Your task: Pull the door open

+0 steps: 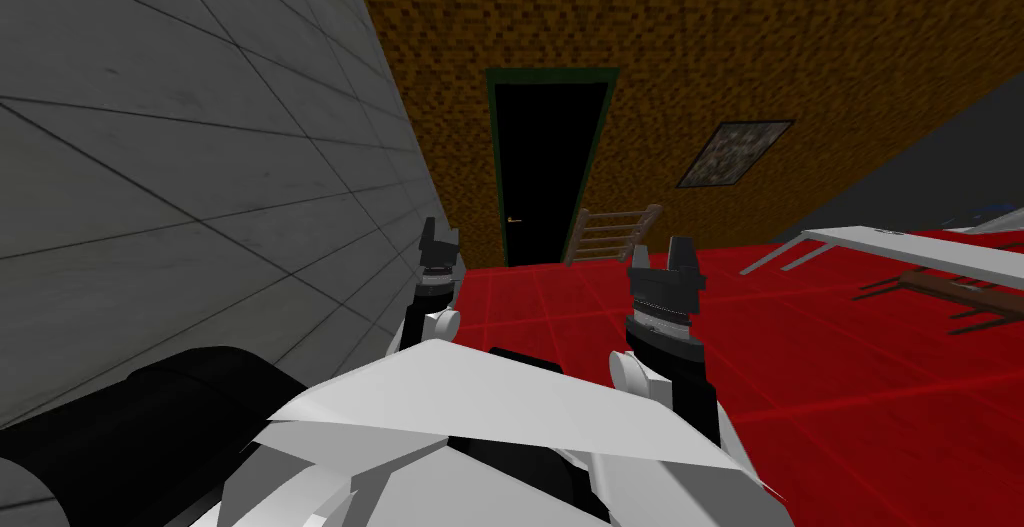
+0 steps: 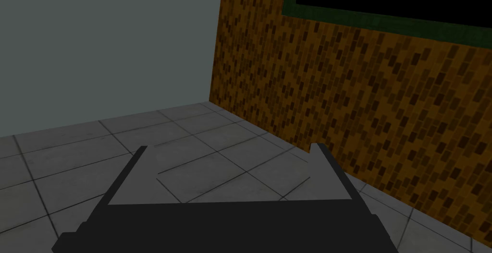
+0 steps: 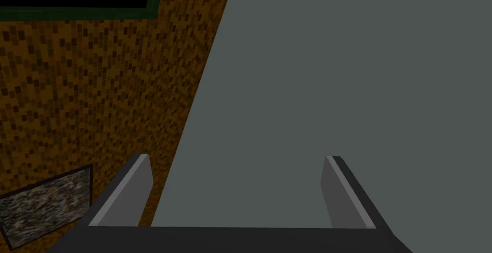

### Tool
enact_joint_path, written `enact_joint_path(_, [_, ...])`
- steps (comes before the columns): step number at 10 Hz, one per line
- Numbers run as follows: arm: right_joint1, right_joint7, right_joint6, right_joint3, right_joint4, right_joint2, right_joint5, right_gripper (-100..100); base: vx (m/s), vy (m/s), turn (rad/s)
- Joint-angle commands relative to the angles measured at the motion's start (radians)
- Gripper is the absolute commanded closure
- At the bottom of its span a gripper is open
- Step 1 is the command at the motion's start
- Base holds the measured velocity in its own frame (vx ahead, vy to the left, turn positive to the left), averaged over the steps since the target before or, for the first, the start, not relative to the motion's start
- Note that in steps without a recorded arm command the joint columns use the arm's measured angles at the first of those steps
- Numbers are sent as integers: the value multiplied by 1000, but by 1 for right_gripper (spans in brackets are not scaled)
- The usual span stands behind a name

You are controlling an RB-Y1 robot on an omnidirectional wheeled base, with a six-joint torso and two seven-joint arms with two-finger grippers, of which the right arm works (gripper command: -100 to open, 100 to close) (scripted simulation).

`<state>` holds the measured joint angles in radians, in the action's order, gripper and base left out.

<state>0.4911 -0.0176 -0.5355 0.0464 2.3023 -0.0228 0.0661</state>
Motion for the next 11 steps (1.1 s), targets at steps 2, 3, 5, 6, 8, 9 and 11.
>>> enact_joint_path(2, [-20,6,-10,1,-55,18,-5,-100,81,43,36])
enact_joint_path(3, [-29,8,-14,1,-78,25,-6,-100,108,56,35])
enact_joint_path(5, [-45,13,-22,2,-121,36,-10,-100,121,62,36])
enact_joint_path(6, [-51,15,-25,2,-137,40,-11,-100,93,52,22])
enact_joint_path(8, [-70,20,-34,2,-188,53,-16,-100,80,45,33])
enact_joint_path(9, [-77,23,-38,3,-208,57,-17,-100,94,55,42])
enact_joint_path(11, [-92,27,-45,3,-249,65,-21,-100,97,55,27])
